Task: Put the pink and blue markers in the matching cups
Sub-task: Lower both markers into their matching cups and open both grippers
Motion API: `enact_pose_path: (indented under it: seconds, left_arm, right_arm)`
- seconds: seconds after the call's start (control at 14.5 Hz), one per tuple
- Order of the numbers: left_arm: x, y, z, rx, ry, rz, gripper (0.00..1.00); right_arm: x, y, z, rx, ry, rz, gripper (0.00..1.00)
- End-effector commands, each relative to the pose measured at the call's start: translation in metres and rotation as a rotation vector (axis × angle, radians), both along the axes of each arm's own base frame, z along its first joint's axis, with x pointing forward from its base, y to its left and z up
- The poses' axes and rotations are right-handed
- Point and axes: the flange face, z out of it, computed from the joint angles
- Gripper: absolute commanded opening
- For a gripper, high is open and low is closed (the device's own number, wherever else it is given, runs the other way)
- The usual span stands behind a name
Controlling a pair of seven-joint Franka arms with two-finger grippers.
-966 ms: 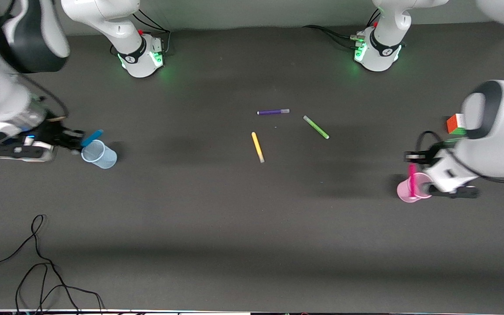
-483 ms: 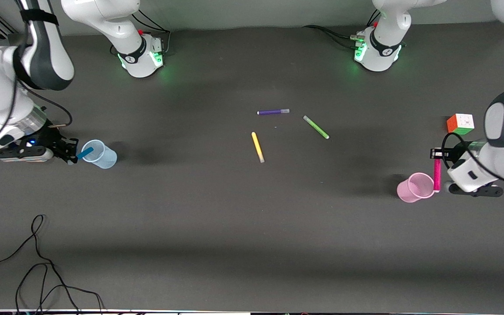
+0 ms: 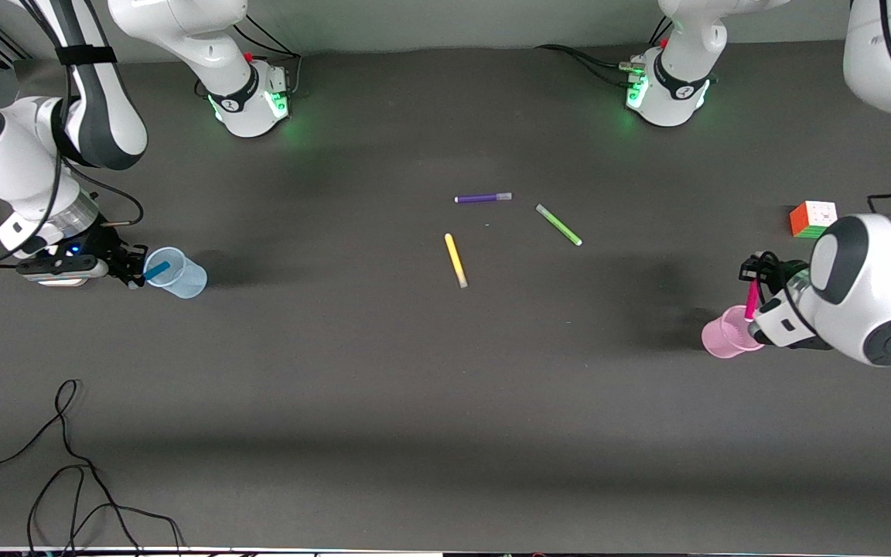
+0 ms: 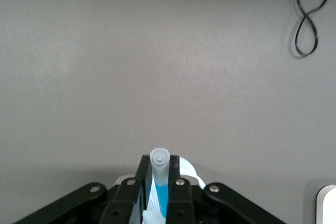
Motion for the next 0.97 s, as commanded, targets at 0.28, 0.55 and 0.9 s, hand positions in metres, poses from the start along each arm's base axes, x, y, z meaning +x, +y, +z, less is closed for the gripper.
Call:
enact_pose_path:
  seconds: [0.28, 0.55, 0.9]
  left_arm:
    - [0.018, 0.002, -0.024, 0.022, 0.025, -0.016, 0.0]
    - [0.025, 0.0, -0.028, 0.021, 0.017, -0.017, 0.06]
    - [0.034, -0.001, -0.019, 0.019, -0.009, -0.016, 1.0]
  right_arm:
    - [-0.016, -0.006, -0.027, -0.013, -0.005, 0.009, 0.0]
    - [-0.015, -0.007, -0.03, -0.017, -0.005, 0.007, 0.48]
    - [-0.013, -0.008, -0.03, -0.017, -0.002, 0.003, 1.0]
